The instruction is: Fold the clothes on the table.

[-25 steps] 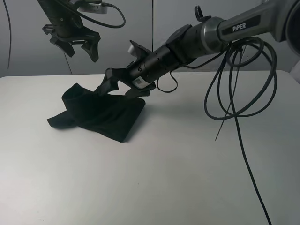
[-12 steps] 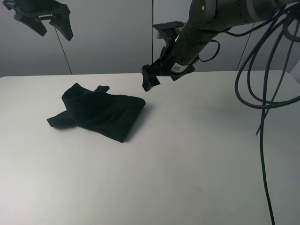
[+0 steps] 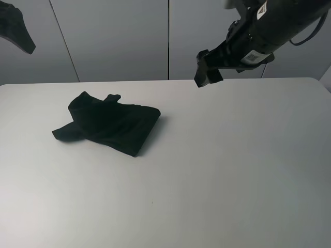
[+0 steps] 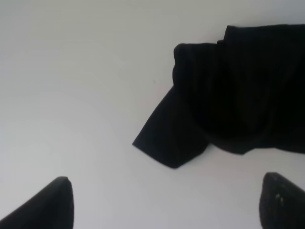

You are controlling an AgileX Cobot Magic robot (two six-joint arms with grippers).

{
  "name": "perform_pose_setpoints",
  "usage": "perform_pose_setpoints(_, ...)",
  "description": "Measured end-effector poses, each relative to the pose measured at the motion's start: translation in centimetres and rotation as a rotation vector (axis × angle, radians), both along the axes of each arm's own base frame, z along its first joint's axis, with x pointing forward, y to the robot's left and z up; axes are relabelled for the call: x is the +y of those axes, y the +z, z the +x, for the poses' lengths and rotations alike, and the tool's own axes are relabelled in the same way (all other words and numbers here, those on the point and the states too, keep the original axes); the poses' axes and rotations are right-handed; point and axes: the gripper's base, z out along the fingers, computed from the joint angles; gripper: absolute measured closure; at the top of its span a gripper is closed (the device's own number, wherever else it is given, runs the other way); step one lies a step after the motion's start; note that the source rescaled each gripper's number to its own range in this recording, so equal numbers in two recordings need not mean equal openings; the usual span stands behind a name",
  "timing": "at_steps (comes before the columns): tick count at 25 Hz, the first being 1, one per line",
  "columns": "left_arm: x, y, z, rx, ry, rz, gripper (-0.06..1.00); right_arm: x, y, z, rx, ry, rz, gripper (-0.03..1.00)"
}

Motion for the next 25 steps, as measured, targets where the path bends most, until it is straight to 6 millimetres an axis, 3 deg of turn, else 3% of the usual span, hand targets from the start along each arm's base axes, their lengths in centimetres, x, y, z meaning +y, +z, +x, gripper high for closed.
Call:
perform_pose_setpoints(6, 0.8, 0.5, -6.3, -0.073, 0.032, -0.005, -0.06, -3.8, 3.6, -6.9, -0.086, -0.036, 0.071, -0.03)
perform_pose_setpoints(13, 1.3, 0.4, -12.6, -0.109, 0.072, -0.034, -0.06, -8.1, 5.7, -14.3, -0.189, -0.046, 0.106, -0.03)
perform_pose_setpoints(19, 1.7, -0.8, -19.1, -0.167, 0.090, -0.057, -0.06, -11.1, 5.6, -19.5, -0.254, -0.046, 0.112, -0.03)
perform_pose_setpoints(25, 2.0, -1.5, -25.5, -0.337, 0.104, -0.113, -0.06, -12.9, 4.3, -22.6, -0.319, -0.038, 0.136, -0.03)
